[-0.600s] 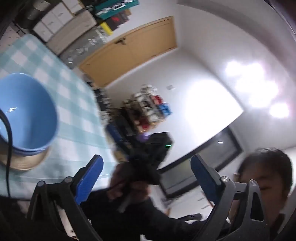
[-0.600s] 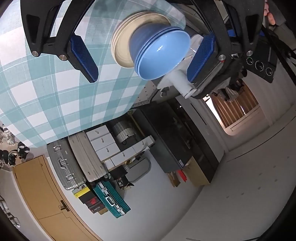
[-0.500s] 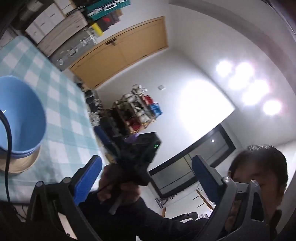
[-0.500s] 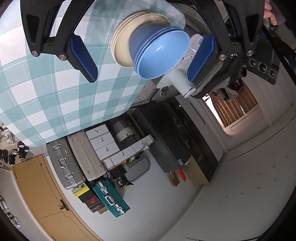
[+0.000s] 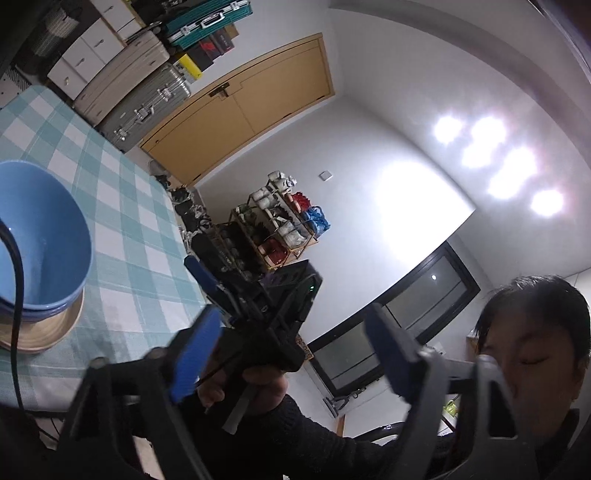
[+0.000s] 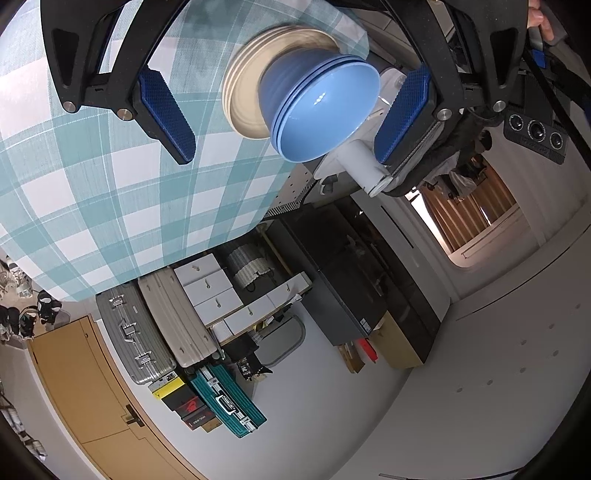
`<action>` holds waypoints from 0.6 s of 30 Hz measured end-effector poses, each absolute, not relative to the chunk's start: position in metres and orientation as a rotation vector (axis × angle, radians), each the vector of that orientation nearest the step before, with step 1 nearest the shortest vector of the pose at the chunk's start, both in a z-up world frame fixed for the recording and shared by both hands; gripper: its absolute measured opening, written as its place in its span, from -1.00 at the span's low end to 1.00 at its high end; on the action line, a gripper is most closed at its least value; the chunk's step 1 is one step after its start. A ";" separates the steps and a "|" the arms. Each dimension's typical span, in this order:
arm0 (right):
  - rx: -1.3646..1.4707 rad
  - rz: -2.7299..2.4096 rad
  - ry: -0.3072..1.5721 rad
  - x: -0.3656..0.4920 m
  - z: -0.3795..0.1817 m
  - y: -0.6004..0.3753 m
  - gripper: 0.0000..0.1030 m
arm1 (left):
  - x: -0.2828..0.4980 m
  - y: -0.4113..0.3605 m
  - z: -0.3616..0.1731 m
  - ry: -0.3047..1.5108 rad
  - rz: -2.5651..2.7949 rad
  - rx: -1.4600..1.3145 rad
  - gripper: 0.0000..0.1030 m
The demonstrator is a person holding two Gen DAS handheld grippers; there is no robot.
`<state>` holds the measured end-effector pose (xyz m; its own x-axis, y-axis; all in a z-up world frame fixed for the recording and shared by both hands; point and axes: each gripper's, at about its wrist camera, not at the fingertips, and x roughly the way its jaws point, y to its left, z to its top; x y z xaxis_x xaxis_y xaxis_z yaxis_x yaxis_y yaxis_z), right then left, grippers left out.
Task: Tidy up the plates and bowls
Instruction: 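Move the right tool toward the stack of blue bowls on beige plates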
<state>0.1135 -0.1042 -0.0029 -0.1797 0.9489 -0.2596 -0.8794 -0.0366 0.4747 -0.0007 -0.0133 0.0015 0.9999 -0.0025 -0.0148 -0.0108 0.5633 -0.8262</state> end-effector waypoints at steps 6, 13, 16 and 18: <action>0.142 1.638 0.626 0.113 -0.003 -0.104 0.92 | 0.004 -0.013 -0.002 0.026 -0.043 -0.995 -0.54; 0.144 1.640 0.630 0.112 -0.003 -0.104 0.92 | 0.007 -0.008 -0.005 -0.010 -0.132 -1.066 0.70; 0.141 1.645 0.626 0.112 -0.003 -0.105 0.92 | 0.001 -0.003 -0.015 -0.079 -0.172 -1.147 0.99; 0.139 1.648 0.621 0.112 -0.003 -0.106 0.92 | -0.001 -0.003 -0.016 -0.083 -0.136 -1.136 0.99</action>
